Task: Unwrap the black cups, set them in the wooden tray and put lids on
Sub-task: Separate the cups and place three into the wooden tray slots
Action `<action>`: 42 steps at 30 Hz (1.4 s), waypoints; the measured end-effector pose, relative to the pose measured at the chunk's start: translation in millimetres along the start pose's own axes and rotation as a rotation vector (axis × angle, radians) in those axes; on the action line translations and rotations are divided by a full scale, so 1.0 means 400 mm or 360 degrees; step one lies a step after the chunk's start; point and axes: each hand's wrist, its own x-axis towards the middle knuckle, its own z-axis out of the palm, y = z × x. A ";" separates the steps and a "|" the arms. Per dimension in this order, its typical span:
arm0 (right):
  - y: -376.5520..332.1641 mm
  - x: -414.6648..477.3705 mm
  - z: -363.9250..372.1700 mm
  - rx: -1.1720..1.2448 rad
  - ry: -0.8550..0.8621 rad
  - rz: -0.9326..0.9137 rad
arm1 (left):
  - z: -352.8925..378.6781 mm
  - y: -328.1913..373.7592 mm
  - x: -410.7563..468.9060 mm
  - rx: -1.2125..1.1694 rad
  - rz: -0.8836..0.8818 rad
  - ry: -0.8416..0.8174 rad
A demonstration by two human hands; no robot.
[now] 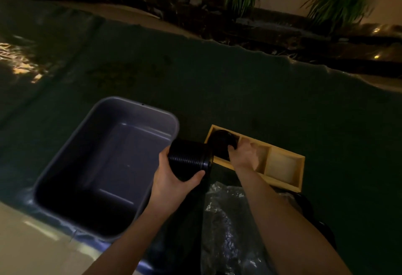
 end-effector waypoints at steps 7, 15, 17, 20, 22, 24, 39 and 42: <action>0.036 -0.042 -0.021 0.0824 0.0051 0.0160 | 0.024 0.005 0.030 0.0012 0.0026 -0.0003; 0.115 -0.272 -0.132 0.1497 -0.0343 -0.0359 | 0.136 0.047 0.050 -0.0033 0.0125 -0.0217; 0.128 -0.296 -0.152 0.1457 -0.0267 -0.0363 | 0.160 0.056 0.038 -0.0070 0.0182 -0.0326; 0.155 -0.313 -0.180 0.1283 -0.0089 -0.0258 | 0.189 0.060 0.026 -0.0083 0.0280 -0.0491; 0.175 -0.317 -0.190 0.1182 0.0017 -0.0210 | 0.201 0.065 0.024 -0.0095 0.0348 -0.0535; 0.192 -0.319 -0.199 0.1155 0.0056 -0.0173 | 0.207 0.074 0.022 -0.0098 0.0410 -0.0568; 0.253 -0.315 -0.237 0.1192 0.0258 -0.0029 | 0.206 0.116 0.019 -0.0076 0.0515 -0.0631; 0.264 -0.301 -0.218 0.1201 0.0346 0.0010 | 0.211 0.109 0.015 -0.0091 0.0476 -0.0569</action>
